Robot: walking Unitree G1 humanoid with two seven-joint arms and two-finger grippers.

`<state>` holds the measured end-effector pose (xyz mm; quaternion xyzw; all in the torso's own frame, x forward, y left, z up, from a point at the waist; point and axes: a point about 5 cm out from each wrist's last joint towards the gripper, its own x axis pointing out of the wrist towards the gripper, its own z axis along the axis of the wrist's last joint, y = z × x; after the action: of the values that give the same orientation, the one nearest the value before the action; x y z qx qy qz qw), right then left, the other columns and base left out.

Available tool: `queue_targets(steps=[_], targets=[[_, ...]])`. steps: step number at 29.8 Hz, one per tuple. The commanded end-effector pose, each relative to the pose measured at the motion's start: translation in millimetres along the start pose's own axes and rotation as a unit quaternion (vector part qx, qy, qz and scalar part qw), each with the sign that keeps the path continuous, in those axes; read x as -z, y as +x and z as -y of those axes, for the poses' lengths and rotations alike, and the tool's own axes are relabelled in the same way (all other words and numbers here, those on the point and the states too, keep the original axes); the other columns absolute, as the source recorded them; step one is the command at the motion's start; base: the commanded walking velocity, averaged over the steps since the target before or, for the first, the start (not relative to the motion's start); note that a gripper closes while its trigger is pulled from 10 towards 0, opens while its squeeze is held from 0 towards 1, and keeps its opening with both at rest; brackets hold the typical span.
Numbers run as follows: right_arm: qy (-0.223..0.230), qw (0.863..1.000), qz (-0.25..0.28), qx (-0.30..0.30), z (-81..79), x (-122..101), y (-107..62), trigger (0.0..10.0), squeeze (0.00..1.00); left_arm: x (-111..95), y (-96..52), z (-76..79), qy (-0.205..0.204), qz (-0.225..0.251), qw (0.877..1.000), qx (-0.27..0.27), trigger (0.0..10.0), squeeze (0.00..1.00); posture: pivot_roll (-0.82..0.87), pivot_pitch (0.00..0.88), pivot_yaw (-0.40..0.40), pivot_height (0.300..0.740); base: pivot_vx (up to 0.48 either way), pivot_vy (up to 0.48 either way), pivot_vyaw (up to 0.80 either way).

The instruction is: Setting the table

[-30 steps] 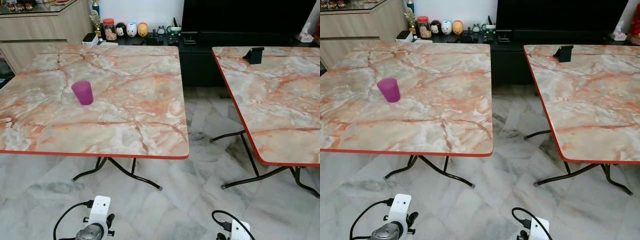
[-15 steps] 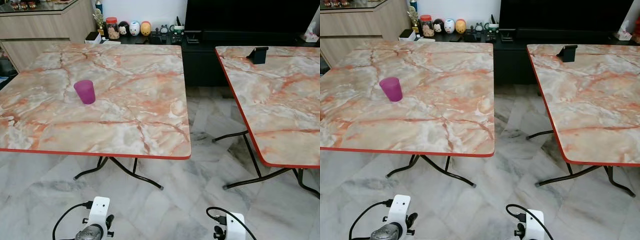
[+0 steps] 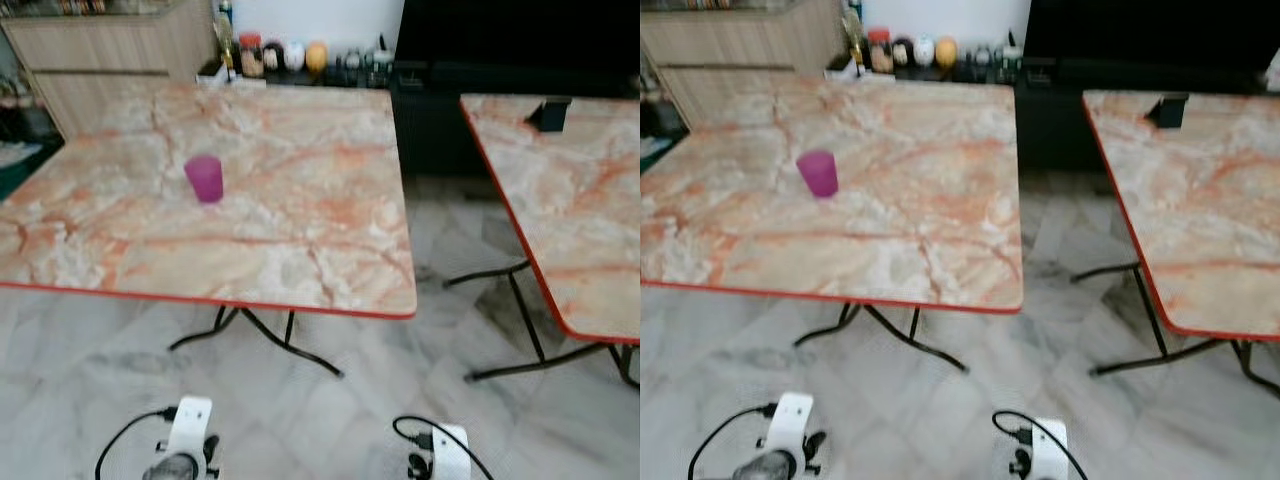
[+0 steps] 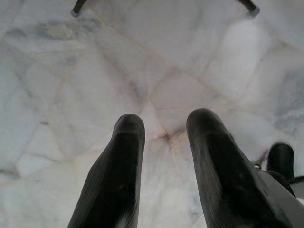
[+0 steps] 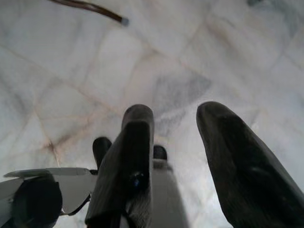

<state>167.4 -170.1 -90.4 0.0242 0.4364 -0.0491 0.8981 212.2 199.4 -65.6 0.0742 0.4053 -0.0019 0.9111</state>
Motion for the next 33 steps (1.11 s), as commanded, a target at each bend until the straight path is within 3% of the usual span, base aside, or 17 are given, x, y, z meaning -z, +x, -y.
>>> queue_targets(steps=[1, 25, 33], targets=[[-0.001, 1.000, -0.008, 0.003, 2.5, 3.1, -0.6, 10.0, 0.00, -0.2, 0.2, 1.3, 0.006, -0.001, 1.000, 0.003, 10.0, 0.00, 0.01, 0.000, 0.016, 0.731, 0.000, 0.285, 0.00], [0.003, 1.000, -0.011, 0.009, 5.8, 4.8, -1.1, 10.0, 0.00, 2.3, -0.3, 2.8, 0.002, -0.003, 1.000, 0.004, 10.0, 0.00, 0.02, 0.000, 0.015, 0.731, 0.000, 0.297, 0.00], [0.004, 1.000, -0.009, 0.005, 2.7, 3.1, -0.5, 10.0, 0.00, 0.6, 0.0, 3.8, 0.006, 0.001, 1.000, 0.004, 10.0, 0.00, 0.03, 0.000, 0.011, 0.731, 0.000, 0.000, 0.00]])
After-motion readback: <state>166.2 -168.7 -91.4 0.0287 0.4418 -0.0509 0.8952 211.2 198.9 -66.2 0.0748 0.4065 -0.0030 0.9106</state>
